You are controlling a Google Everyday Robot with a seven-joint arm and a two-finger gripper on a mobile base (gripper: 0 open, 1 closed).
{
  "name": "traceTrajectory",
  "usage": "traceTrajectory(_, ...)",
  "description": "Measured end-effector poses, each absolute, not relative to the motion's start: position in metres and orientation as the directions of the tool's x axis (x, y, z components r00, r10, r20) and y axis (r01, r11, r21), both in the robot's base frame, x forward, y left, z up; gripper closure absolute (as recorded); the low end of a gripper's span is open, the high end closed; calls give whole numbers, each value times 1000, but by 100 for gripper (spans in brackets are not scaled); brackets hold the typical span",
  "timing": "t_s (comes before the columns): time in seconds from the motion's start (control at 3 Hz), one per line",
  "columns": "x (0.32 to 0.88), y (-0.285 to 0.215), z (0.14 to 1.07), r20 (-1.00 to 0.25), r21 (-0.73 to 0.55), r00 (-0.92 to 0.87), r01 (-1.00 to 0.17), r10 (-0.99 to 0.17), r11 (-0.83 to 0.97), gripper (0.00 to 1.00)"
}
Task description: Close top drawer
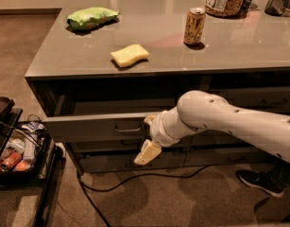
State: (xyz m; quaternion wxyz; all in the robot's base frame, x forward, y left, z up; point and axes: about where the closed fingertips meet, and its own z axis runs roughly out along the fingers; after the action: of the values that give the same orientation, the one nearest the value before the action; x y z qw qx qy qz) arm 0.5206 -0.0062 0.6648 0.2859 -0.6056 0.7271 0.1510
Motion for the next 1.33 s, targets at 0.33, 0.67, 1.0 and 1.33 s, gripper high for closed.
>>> traceTrajectory(0.33,521,-6,665,-599,-127,-103,-967,-794,221,40)
traceTrajectory(0.67,521,-6,665,-599,-127,-103,-967,-794,221,63)
traceTrajectory(1.0,521,-6,665,-599,-127,-102,-967,-794,221,87)
traceTrajectory(1.33,551,-7,662,-648,-183,-74,-951,-758,249,100)
